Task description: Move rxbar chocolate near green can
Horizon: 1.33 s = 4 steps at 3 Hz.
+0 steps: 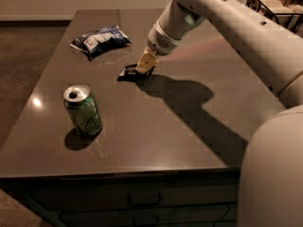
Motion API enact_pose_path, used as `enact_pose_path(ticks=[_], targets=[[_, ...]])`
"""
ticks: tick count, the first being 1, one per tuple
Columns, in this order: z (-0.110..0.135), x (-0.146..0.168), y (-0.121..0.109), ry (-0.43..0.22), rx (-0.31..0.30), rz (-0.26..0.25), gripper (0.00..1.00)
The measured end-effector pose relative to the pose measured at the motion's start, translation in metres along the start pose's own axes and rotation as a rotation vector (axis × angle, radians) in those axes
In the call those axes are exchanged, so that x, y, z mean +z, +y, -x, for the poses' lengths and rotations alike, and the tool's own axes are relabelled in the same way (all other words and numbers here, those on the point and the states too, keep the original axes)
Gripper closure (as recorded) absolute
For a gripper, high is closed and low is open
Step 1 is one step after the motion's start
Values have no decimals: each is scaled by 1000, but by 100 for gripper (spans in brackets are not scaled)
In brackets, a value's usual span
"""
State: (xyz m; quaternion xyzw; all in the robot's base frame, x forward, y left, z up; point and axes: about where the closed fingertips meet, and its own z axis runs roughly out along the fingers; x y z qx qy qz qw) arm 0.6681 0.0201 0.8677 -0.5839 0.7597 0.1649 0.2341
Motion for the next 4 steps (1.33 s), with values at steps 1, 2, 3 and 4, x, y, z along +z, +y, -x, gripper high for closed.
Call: enact_pose_path(ticks=[1,2,3,4], targets=[[0,-28,34,-23,-57,19,100],[-3,-45,70,-39,-96,52,100],[-4,-50,103,-54,-116,97,100],[-7,-47,133,-67,-128,155,84]])
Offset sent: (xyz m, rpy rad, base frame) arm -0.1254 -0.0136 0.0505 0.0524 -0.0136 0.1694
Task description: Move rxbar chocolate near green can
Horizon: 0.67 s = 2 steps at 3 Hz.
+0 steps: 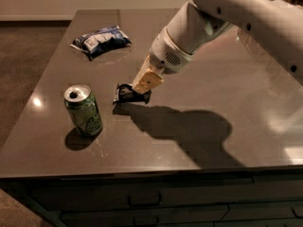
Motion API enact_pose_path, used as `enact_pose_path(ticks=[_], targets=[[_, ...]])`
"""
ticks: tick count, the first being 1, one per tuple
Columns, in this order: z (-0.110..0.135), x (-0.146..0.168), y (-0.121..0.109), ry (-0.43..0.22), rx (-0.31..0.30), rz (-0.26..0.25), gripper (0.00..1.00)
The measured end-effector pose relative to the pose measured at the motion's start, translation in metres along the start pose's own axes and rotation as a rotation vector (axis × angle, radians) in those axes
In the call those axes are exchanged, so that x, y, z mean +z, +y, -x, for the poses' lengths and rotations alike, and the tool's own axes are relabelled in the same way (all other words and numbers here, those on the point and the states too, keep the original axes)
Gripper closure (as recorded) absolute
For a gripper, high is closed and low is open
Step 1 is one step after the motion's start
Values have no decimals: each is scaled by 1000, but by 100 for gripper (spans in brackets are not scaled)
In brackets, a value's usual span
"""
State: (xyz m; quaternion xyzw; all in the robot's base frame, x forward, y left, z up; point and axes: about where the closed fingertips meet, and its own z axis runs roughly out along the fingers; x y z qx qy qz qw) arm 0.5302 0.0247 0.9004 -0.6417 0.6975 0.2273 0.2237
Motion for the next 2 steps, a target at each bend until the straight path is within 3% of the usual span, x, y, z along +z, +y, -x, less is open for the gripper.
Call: enact_pose_path(ticks=[1,2], targets=[[-4,5,23,-6,-11,47,61],[-3,7,23,-5,-12,49,38]])
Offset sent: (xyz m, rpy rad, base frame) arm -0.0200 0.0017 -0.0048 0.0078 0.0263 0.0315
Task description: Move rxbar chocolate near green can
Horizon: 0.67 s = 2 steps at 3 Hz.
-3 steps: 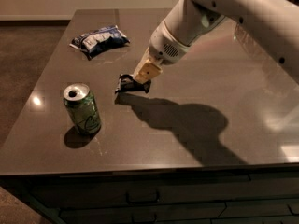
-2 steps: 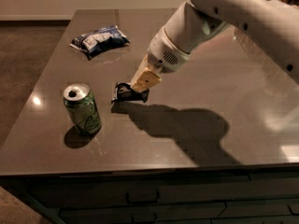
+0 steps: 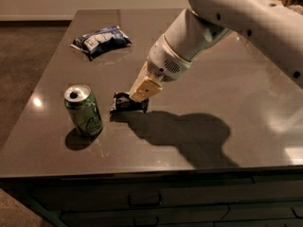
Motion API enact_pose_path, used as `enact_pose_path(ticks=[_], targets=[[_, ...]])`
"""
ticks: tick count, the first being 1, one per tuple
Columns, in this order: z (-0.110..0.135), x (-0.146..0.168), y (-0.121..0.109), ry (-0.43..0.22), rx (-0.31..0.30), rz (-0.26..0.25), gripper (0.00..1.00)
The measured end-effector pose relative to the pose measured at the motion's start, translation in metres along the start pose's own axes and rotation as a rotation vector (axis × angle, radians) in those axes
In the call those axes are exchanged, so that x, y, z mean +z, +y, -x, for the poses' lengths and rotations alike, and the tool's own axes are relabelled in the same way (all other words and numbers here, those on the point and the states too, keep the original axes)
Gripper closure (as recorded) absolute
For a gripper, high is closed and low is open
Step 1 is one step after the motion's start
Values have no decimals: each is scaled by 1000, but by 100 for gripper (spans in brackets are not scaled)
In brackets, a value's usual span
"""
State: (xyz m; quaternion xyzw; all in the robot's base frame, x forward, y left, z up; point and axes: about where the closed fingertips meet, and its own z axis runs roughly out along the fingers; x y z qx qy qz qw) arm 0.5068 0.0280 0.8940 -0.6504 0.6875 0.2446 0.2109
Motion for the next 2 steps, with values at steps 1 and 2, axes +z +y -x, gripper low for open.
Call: enact_pose_path(ticks=[1,2], targets=[[1,1,1,1,-2,2,13],[1,2,1,1,-3,4,0]])
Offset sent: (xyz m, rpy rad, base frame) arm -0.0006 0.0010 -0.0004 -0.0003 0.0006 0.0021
